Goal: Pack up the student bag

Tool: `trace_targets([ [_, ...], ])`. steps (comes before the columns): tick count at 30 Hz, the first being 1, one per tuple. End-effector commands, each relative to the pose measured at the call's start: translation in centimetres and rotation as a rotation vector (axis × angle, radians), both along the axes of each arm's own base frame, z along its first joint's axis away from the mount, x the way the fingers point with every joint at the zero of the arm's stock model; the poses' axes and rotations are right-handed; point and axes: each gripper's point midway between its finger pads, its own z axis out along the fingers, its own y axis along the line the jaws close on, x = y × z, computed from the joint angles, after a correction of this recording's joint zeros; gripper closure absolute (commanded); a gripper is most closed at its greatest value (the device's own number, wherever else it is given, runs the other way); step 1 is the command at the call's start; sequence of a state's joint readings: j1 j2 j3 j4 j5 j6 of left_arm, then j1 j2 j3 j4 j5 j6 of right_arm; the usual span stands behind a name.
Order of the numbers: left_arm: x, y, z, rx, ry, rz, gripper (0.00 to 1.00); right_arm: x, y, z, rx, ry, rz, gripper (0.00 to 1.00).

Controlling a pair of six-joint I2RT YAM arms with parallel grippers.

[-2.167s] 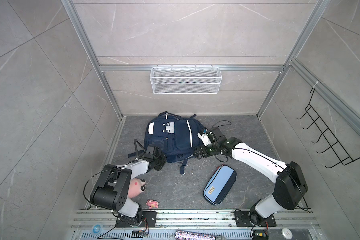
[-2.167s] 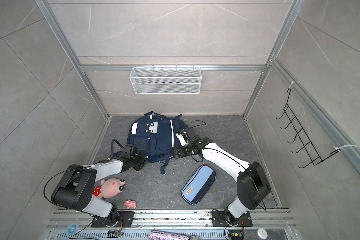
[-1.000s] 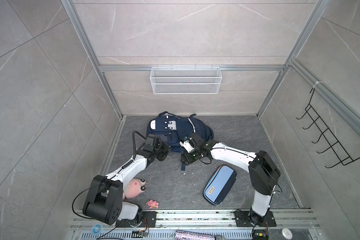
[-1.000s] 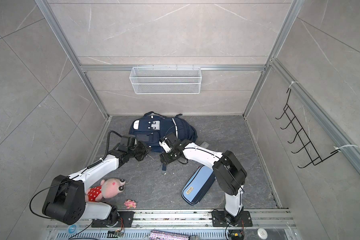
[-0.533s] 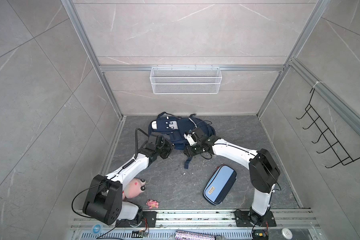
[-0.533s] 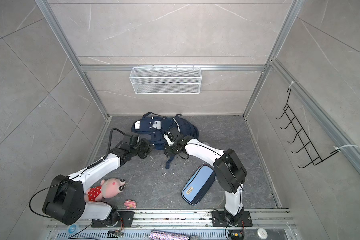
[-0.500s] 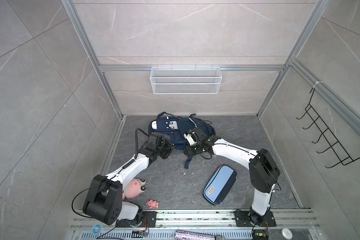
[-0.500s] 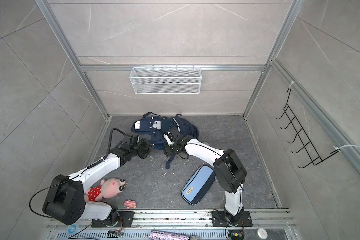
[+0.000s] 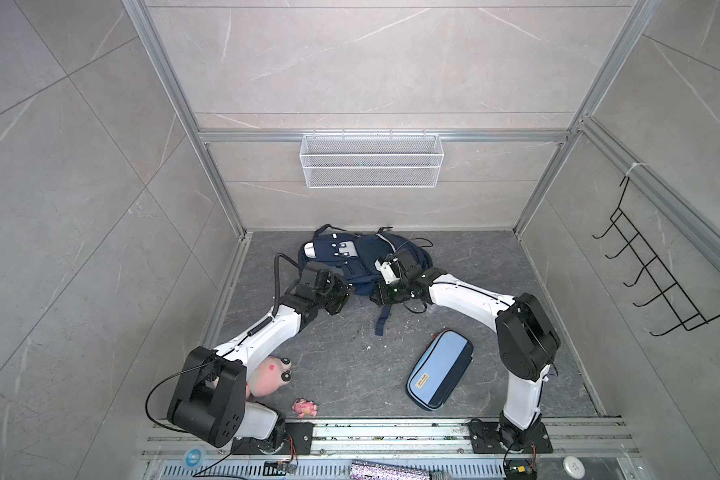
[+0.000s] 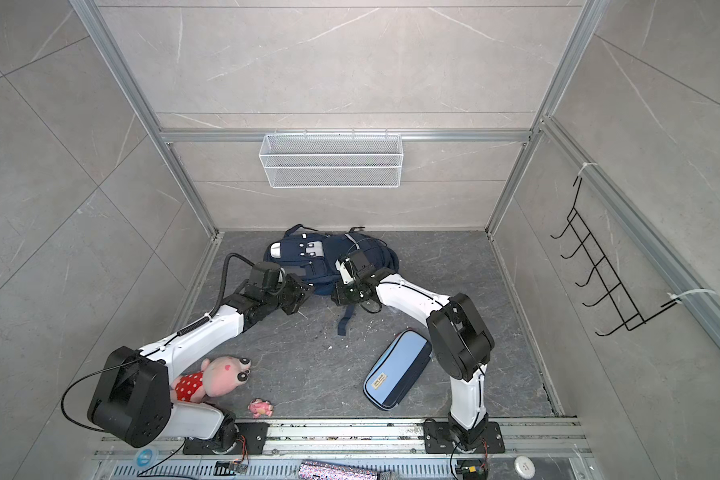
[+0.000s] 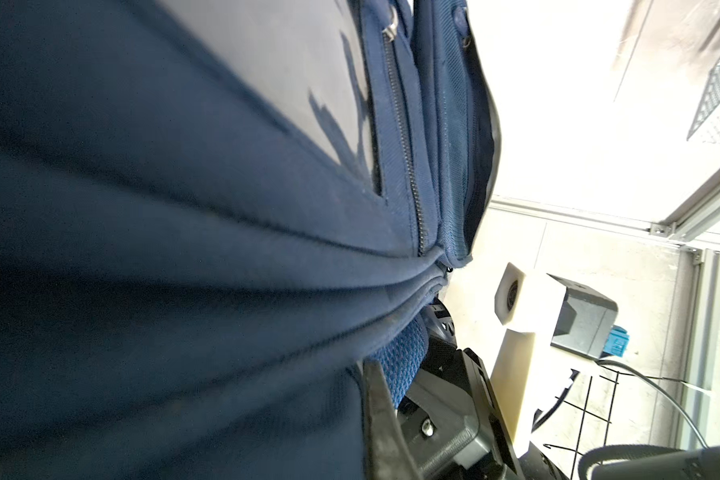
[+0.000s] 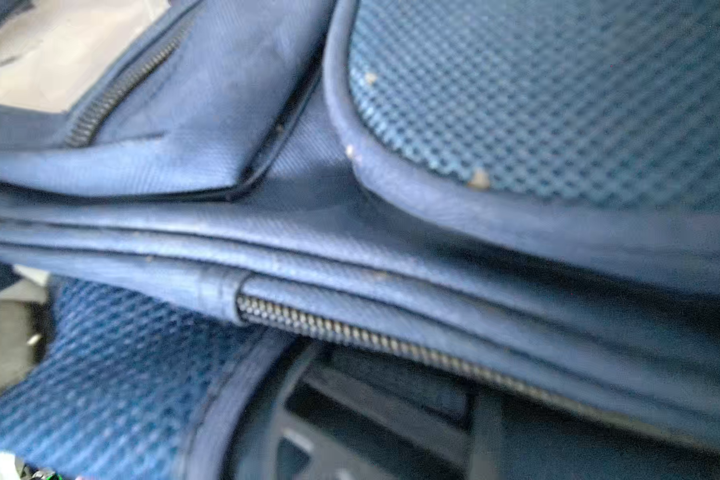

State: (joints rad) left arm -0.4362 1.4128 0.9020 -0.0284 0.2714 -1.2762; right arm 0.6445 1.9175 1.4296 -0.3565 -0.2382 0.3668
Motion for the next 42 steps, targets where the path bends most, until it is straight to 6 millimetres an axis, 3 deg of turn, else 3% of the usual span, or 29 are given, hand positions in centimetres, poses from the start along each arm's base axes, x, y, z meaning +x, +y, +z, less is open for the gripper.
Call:
trace_targets([
  [1,0.4,-3.2,6.0,-0.135,-0.14,-0.128,1.0,2.3,-0.6,0.3,0.011,-0.051,-0.045,0.63],
  [8,0.6,-3.5,6.2,-0.146,-0.144,-0.131,1.0,2.1,-1.5,0.5,-0.044,-0.065,-0.02,0.91],
  [12,0.9,-3.7,6.1,-0.152,-0.142,-0.138,1.0,1.4,-2.0,0.3,-0.054,-0.069,-0.004,0.99],
  [19,1.2,-3.3,6.2,-0.141,-0.155,-0.111,1.0,0.1,-3.7,0.0,-0.061,-0.06,-0.011,1.0],
  [30,2.7,-0.9,5.6,-0.098,-0.17,-0.062,1.0,-1.1,-8.8,-1.2,-0.074,-0.017,-0.125,1.0],
  [36,2.2,1.8,5.2,-0.066,-0.16,-0.042,1.0,-0.4,-10.8,-0.8,-0.055,-0.011,-0.192,1.0],
  [42,2.1,6.4,4.0,-0.015,-0.139,0.004,1.0,-0.2,-12.7,-0.7,-0.061,-0.005,-0.227,1.0],
])
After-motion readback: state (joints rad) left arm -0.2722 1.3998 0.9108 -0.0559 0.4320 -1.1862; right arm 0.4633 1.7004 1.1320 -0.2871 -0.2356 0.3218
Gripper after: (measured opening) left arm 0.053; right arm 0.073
